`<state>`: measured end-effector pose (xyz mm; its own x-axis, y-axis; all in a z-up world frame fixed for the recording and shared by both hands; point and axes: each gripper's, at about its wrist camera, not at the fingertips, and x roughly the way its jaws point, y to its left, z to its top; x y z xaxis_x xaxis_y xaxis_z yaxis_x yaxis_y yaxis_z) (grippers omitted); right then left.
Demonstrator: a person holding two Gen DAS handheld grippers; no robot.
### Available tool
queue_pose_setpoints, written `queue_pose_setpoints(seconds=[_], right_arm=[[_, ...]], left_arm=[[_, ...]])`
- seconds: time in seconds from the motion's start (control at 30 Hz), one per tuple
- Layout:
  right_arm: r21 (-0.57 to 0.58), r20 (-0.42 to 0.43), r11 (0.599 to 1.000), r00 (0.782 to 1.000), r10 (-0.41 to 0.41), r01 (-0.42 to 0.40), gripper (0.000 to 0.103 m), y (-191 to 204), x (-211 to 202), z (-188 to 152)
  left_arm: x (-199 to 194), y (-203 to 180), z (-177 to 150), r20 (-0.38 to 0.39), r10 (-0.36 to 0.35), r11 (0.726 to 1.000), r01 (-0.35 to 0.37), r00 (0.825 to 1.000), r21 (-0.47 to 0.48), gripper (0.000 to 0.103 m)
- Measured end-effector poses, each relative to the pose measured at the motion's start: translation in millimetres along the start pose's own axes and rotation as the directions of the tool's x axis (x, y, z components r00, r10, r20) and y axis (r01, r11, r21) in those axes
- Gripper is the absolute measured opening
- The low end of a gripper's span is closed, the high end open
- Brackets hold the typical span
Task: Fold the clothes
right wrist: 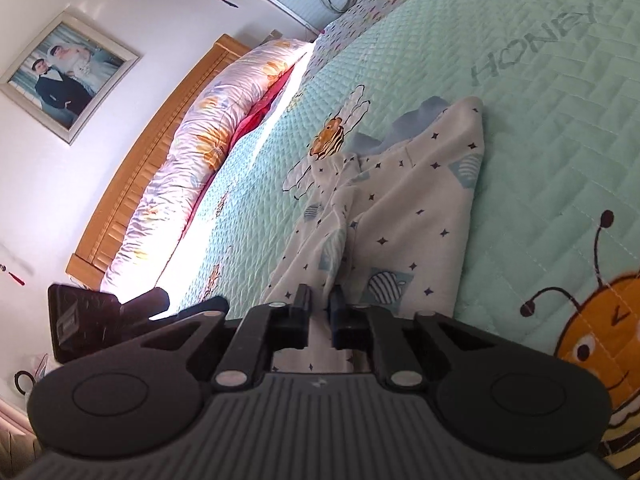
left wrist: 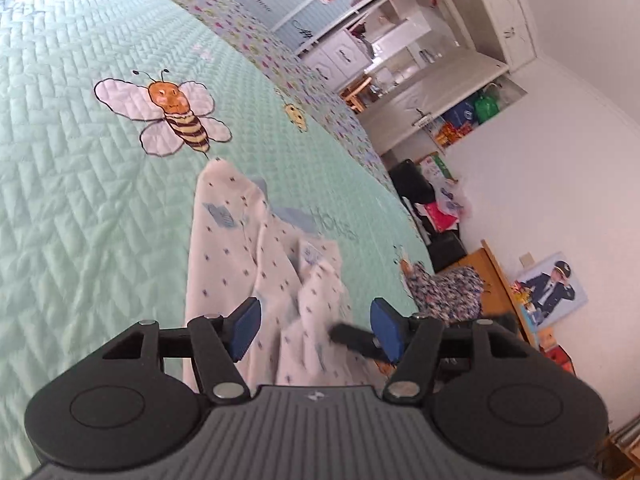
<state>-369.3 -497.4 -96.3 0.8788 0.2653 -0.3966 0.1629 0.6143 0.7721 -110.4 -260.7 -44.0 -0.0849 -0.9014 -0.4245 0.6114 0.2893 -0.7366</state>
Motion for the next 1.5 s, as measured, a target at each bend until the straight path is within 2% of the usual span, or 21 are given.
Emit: queue_pose_setpoints(seconds=[0.2, 0.33, 0.43, 0.57, 0.67, 0.73, 0.8, 0.83, 0.93, 1.03, 1.1, 1.17, 1.2, 1.23, 1.27, 1.33, 1.37, 1.4, 1.43, 1.47, 1.5], right_arm=[[0.077, 0.086, 0.989, 0.989, 0.120, -0.127, 0.008, -7, -10, -9], [0.034, 0.067, 0.992, 0.991, 0.115, -0.118, 0.008, -1, -2, -3], [-0.009, 0.052, 0.995, 0.994, 0.100, -0.100, 0.008, 5, 2, 1], [-0.047, 0.058, 0.996, 0.995, 0.080, -0.077, 0.008, 10, 0, 1], [-0.064, 0.061, 0.996, 0.996, 0.072, -0.068, 0.008, 11, -1, 0], [-0.071, 0.062, 0.995, 0.996, 0.069, -0.064, 0.008, 10, -2, -1], [-0.077, 0.069, 0.995, 0.995, 0.068, -0.062, 0.010, 11, -3, -2], [-0.074, 0.073, 0.995, 0.995, 0.070, -0.064, 0.011, 11, -2, -2], [-0.054, 0.095, 0.996, 0.992, 0.078, -0.073, 0.012, 9, 1, 1], [0.006, 0.096, 0.996, 0.991, 0.089, -0.090, 0.017, -1, 9, 3], [0.063, 0.096, 0.993, 0.991, 0.098, -0.104, 0.022, -12, 12, 3], [0.140, 0.113, 0.976, 0.982, 0.152, -0.167, 0.032, -22, 12, 2], [0.169, 0.131, 0.966, 0.975, 0.177, -0.198, 0.041, -25, 11, 2], [0.196, 0.151, 0.953, 0.968, 0.202, -0.230, 0.050, -28, 10, 2], [0.222, 0.172, 0.940, 0.959, 0.226, -0.261, 0.053, -31, 9, 2], [0.221, 0.172, 0.939, 0.958, 0.230, -0.265, 0.056, -30, 10, 5], [0.205, 0.159, 0.947, 0.963, 0.219, -0.249, 0.056, -27, 11, 8], [0.191, 0.152, 0.951, 0.965, 0.215, -0.242, 0.056, -24, 11, 13], [0.178, 0.146, 0.955, 0.966, 0.213, -0.237, 0.056, -22, 11, 17], [0.172, 0.146, 0.957, 0.967, 0.208, -0.232, 0.056, -20, 10, 22], [0.170, 0.147, 0.961, 0.970, 0.193, -0.217, 0.056, -19, 9, 26]], left_arm=[[46, 1, 28, -0.080, 0.013, 1.000, -0.015, 0.997, -0.020, 0.067], [80, -4, 43, -0.150, 0.031, 0.999, -0.034, 0.988, -0.013, 0.069], [95, -16, 51, -0.197, 0.071, 0.997, -0.065, 0.978, 0.035, 0.069], [112, -38, 53, -0.275, 0.165, 0.976, -0.116, 0.947, 0.185, 0.069], [122, -53, 50, -0.314, 0.249, 0.946, -0.161, 0.916, 0.282, 0.068], [138, -60, 49, -0.356, 0.314, 0.916, -0.182, 0.880, 0.357, 0.061], [150, -66, 46, -0.375, 0.382, 0.878, -0.206, 0.845, 0.431, 0.016], [152, -71, 46, -0.363, 0.407, 0.857, -0.213, 0.838, 0.469, 0.012], [150, -92, 52, -0.247, 0.490, 0.761, -0.272, 0.836, 0.589, 0.004], [149, -107, 60, -0.197, 0.503, 0.712, -0.275, 0.842, 0.646, 0.004], [156, -114, 61, -0.157, 0.536, 0.658, -0.294, 0.829, 0.693, 0.004], [164, -116, 62, -0.134, 0.563, 0.619, -0.308, 0.816, 0.722, 0.004], [165, -116, 64, -0.144, 0.561, 0.627, -0.304, 0.815, 0.718, 0.004], [164, -114, 66, -0.163, 0.549, 0.649, -0.296, 0.820, 0.701, 0.004], [162, -112, 68, -0.168, 0.542, 0.666, -0.299, 0.824, 0.683, 0.005], [157, -109, 71, -0.160, 0.537, 0.686, -0.318, 0.828, 0.655, 0.006], [154, -106, 72, -0.150, 0.540, 0.696, -0.339, 0.828, 0.633, 0.010], [150, -104, 73, -0.138, 0.544, 0.706, -0.363, 0.828, 0.608, 0.021], [143, -101, 75, -0.118, 0.543, 0.725, -0.393, 0.831, 0.566, 0.027], [132, -97, 77, -0.092, 0.534, 0.749, -0.420, 0.840, 0.512, 0.036], [121, -92, 78, -0.066, 0.519, 0.774, -0.437, 0.852, 0.458, 0.039]])
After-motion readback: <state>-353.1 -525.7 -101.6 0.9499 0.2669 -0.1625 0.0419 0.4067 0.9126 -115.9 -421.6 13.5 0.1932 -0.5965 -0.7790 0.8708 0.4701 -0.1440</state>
